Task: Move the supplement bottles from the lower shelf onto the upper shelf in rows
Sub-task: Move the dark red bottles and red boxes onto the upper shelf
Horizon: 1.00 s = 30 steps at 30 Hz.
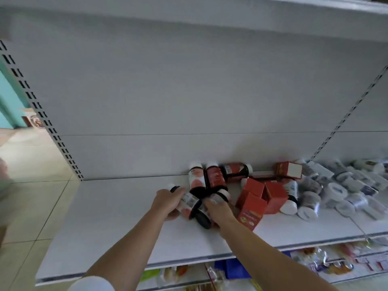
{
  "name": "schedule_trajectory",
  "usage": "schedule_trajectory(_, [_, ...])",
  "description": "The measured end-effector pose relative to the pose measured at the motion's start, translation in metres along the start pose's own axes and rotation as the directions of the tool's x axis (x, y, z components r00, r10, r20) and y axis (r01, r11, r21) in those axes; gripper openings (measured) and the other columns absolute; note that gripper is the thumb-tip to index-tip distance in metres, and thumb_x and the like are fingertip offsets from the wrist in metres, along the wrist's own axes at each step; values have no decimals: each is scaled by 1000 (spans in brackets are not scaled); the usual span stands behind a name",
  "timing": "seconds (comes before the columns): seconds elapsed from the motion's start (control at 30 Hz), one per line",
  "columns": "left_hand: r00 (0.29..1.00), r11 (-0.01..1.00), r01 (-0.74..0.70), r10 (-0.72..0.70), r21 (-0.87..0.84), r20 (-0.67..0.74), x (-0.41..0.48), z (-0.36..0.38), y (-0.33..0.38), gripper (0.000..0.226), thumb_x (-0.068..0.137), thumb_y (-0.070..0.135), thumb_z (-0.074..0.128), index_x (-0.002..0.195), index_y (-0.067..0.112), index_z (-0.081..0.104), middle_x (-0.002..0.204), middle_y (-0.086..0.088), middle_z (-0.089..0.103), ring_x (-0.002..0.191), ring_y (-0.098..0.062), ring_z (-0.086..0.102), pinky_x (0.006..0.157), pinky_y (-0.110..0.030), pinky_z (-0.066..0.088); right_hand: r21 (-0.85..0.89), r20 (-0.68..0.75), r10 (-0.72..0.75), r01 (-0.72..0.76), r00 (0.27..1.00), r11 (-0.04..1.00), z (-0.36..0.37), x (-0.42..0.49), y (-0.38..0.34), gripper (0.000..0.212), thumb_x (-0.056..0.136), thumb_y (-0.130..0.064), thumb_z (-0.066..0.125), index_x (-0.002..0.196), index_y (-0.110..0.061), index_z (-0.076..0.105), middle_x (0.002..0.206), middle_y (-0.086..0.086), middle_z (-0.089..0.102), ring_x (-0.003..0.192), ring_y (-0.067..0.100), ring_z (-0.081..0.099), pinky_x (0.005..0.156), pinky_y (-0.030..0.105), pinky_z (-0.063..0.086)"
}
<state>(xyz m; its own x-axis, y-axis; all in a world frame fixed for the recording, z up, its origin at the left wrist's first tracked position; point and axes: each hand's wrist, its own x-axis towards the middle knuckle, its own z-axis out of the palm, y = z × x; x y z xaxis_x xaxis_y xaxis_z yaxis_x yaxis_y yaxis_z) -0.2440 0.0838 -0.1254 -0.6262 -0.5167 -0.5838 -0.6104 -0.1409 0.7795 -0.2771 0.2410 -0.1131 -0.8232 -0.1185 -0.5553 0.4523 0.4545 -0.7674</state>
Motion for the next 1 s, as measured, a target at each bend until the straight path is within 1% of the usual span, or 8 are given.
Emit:
schedule_trajectory(0.13, [995, 992, -97, 97, -84, -8, -16, -4, -3, 61, 73, 38, 77, 113, 12, 38, 98, -10, 62, 82, -23, 68, 52, -31, 56, 193, 25, 41, -45, 999, 980, -12, -9, 8, 35, 82, -28, 71, 103, -2, 59, 83, 10, 63, 75, 25, 60, 70, 33, 47])
schedule_trajectory(0.23, [978, 961, -196, 207, -197, 36, -41, -23, -7, 53, 76, 27, 79, 113, 18, 41, 103, -7, 63, 86, -20, 69, 58, -33, 57, 285, 31, -52, 41, 998, 958, -22, -36, 3, 53, 82, -18, 74, 118, -5, 37, 97, 12, 62, 83, 25, 66, 69, 34, 55])
schedule_trajectory(0.33, [938, 927, -307, 332, -214, 96, -79, -53, 2, 58, 65, 33, 82, 113, 18, 53, 104, -6, 70, 89, -19, 71, 65, -34, 56, 303, 83, -230, 195, 970, 933, -28, -76, -12, 57, 84, -15, 73, 125, -11, 35, 108, 14, 61, 94, 27, 68, 74, 35, 58])
schedule_trajectory(0.5, [842, 851, -502, 522, -158, 137, -170, -115, 34, 45, 56, 37, 78, 98, 24, 67, 89, 5, 76, 87, -14, 73, 76, -32, 55, 287, 109, -527, 481, 843, 828, -27, -164, -50, 50, 87, -24, 71, 128, -29, 42, 107, 0, 69, 93, 13, 71, 80, 34, 58])
schedule_trajectory(0.67, [731, 740, -657, 672, -144, 119, -255, -179, 64, 39, 61, 37, 70, 97, 22, 65, 84, 4, 76, 80, -13, 73, 70, -30, 55, 411, 116, -610, 522, 784, 748, -23, -252, -90, 38, 78, -31, 60, 116, -29, 55, 107, 10, 69, 95, 28, 70, 79, 47, 58])
schedule_trajectory(0.83, [653, 648, -748, 757, -146, 18, -320, -234, 94, 31, 57, 43, 60, 81, 24, 67, 74, 1, 74, 76, -19, 72, 80, -47, 56, 388, 86, -728, 650, 681, 654, -23, -323, -128, 13, 92, -27, 57, 104, -33, 58, 80, -7, 73, 75, 16, 72, 60, 33, 58])
schedule_trajectory(0.93, [564, 564, -822, 826, -83, 23, -354, -264, 116, 32, 53, 57, 59, 75, 37, 71, 82, 1, 75, 82, -21, 73, 85, -51, 55, 374, 112, -790, 711, 603, 596, -23, -358, -155, 20, 75, -41, 61, 94, -41, 65, 84, 0, 73, 80, 28, 71, 66, 48, 57])
schedule_trajectory(1.0, [490, 490, -869, 872, -73, 13, -369, -283, 132, 32, 55, 58, 61, 78, 38, 71, 85, 2, 76, 83, -20, 73, 83, -48, 55, 411, 97, -836, 743, 540, 528, -23, -371, -177, 21, 71, -37, 57, 89, -38, 67, 80, -2, 74, 75, 21, 72, 60, 38, 58])
